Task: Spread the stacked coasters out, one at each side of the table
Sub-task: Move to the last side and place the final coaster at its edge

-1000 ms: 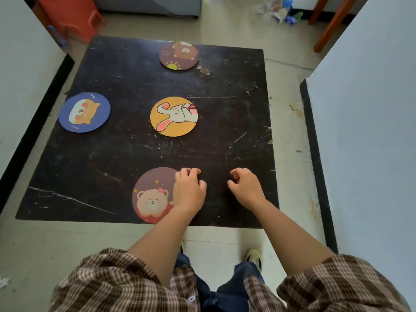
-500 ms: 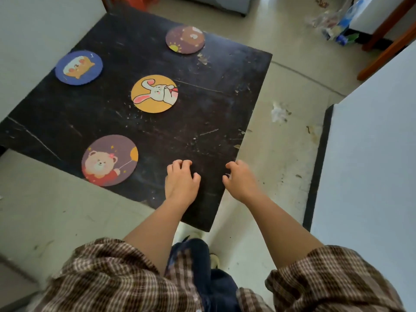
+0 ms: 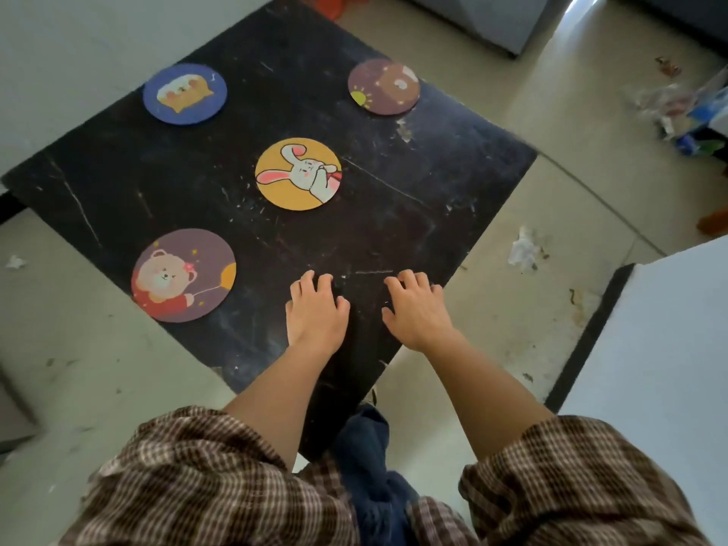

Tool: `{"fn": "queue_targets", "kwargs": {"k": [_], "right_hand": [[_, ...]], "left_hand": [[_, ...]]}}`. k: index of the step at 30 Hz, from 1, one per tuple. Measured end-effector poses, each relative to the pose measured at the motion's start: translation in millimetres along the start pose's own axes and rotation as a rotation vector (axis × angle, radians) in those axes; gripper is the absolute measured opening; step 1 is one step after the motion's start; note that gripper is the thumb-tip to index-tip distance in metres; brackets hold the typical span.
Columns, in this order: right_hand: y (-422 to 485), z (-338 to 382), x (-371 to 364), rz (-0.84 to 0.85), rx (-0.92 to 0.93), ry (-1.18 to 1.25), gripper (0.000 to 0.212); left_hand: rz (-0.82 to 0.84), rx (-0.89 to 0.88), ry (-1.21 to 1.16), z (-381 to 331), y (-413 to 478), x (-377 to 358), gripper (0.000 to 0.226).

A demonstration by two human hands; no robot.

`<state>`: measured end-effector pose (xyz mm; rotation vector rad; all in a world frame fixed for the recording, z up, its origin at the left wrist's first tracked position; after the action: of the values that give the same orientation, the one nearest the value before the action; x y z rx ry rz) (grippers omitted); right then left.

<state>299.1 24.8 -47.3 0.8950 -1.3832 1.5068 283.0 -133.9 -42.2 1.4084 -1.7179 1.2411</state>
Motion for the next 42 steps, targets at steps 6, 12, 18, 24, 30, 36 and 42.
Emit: {"fn": "queue_targets", "kwargs": {"k": [6,12,18,24,30,36,42], "right_hand": [[45.7,13.7,25.4,-0.011,0.15,-0.029,0.053],[103.6,18.6,47.6,0.034,0.228,-0.073,0.056],[158.7,34.6,73.1,0.02,0.388,-0.093,0.055],[214.3,50.3,92.7,0.031,0.53,-0.076,0.056],[263.6,58.0,96.3,0.088,0.568,-0.046,0.054],[291.2,67.6,98.0,0.097,0.537,-0.011,0.052],[298.0,65.8,101.4,0.12,0.314,0.371,0.037]], "left_hand": [[0.002,0.127,0.014,6.3,24.9,9.3,0.045],[-0.051,0.254,-0.014,10.6,62.1,26.1,0.046],[-0.133,0.38,-0.067,9.0,102.8,39.0,0.045],[-0.21,0.549,-0.103,9.6,140.0,53.3,0.042],[-0.294,0.733,-0.179,21.4,153.5,58.8,0.055],[-0.374,0.933,-0.272,26.4,145.7,52.9,0.051],[-0.476,1.019,-0.493,24.0,141.8,44.9,0.038]]}}
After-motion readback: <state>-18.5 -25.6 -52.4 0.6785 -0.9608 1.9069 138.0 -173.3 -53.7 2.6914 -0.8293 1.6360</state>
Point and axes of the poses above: each hand's wrist, its own y-axis towards the middle knuckle, its own x-axis out of the back of the hand, z = x × y, the point moved 10 cm from there along y, towards the middle knuckle, and after that the axes turned 1 degree about -y, right-handed, at the moved point
